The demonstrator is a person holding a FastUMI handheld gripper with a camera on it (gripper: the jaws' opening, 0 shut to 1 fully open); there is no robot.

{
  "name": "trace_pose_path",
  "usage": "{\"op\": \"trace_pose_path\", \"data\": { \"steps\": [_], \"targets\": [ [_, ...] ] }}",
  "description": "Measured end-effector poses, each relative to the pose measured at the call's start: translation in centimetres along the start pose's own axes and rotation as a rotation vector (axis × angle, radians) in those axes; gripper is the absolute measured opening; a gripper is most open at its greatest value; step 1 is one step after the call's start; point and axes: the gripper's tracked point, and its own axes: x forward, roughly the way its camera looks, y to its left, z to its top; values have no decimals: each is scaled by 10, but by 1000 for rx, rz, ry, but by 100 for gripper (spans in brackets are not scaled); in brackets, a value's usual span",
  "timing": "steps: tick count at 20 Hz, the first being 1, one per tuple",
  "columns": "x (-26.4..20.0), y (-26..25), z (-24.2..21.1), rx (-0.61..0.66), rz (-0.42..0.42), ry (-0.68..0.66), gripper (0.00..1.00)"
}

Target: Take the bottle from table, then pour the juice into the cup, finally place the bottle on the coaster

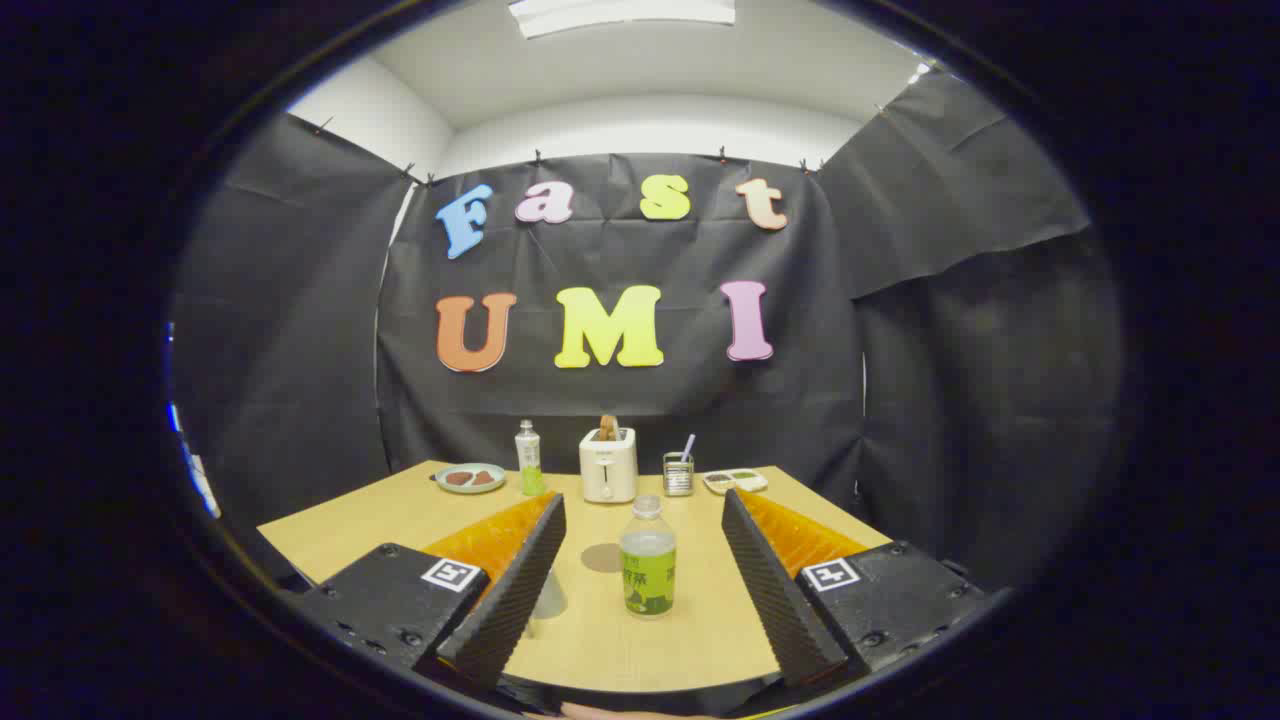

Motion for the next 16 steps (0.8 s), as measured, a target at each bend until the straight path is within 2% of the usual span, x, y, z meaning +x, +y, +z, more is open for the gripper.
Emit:
{"op": "trace_pose_path", "data": {
  "steps": [16],
  "targets": [
    [11,2,-8,11,-15,24,100]
  ]
}}
